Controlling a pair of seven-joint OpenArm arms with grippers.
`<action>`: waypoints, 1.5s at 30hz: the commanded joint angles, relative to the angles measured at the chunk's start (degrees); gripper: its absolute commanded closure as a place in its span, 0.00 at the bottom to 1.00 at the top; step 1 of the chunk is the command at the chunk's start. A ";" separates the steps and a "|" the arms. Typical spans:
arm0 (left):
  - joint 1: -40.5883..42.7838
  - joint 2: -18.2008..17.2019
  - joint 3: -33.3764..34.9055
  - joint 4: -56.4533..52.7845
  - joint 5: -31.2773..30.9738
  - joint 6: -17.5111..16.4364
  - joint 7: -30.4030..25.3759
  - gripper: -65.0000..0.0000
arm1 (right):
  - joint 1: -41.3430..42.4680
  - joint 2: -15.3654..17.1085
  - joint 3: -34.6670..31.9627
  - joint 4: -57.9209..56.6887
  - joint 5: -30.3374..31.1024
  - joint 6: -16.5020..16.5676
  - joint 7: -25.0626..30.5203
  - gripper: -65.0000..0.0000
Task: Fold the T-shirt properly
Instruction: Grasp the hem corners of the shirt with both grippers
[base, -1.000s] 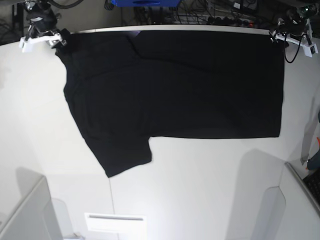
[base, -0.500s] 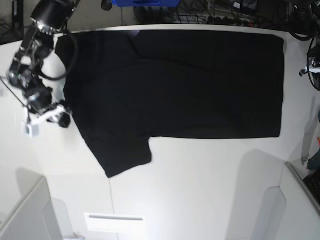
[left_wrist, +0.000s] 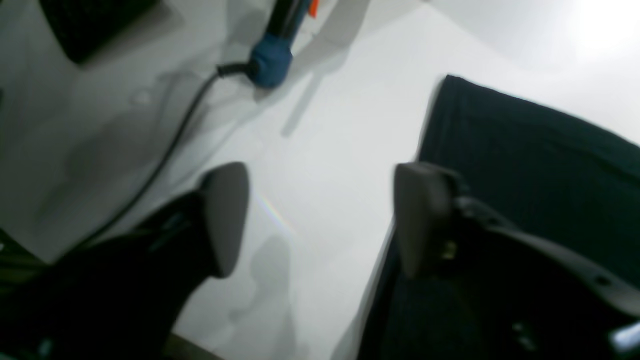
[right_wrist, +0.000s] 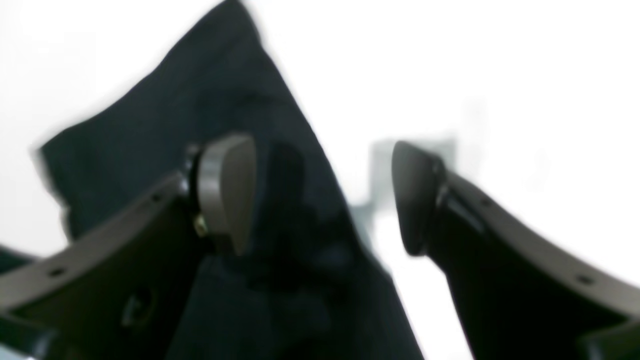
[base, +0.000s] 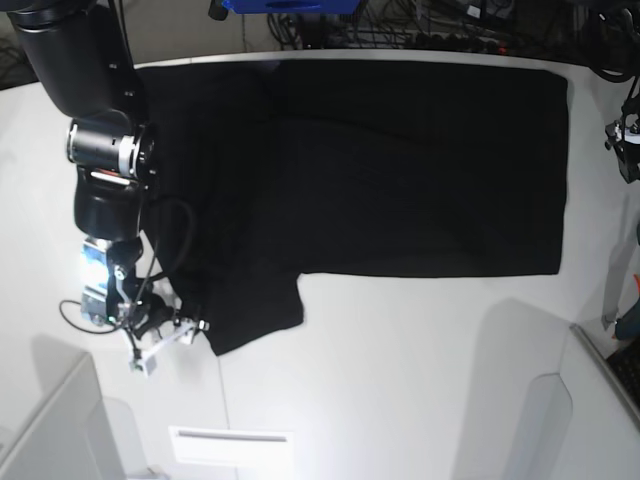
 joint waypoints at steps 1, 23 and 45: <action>0.19 -1.37 -0.38 -0.50 -0.27 -0.06 -0.97 0.28 | 1.88 0.47 0.04 -0.33 0.29 0.39 0.91 0.38; -26.80 -6.12 18.52 -26.08 16.69 0.38 -0.97 0.28 | -2.08 0.03 -5.85 0.72 0.38 0.48 1.26 0.85; -50.10 -6.03 30.83 -54.57 24.34 0.38 -1.58 0.28 | -3.22 -1.11 -5.85 6.44 0.47 0.57 0.38 1.00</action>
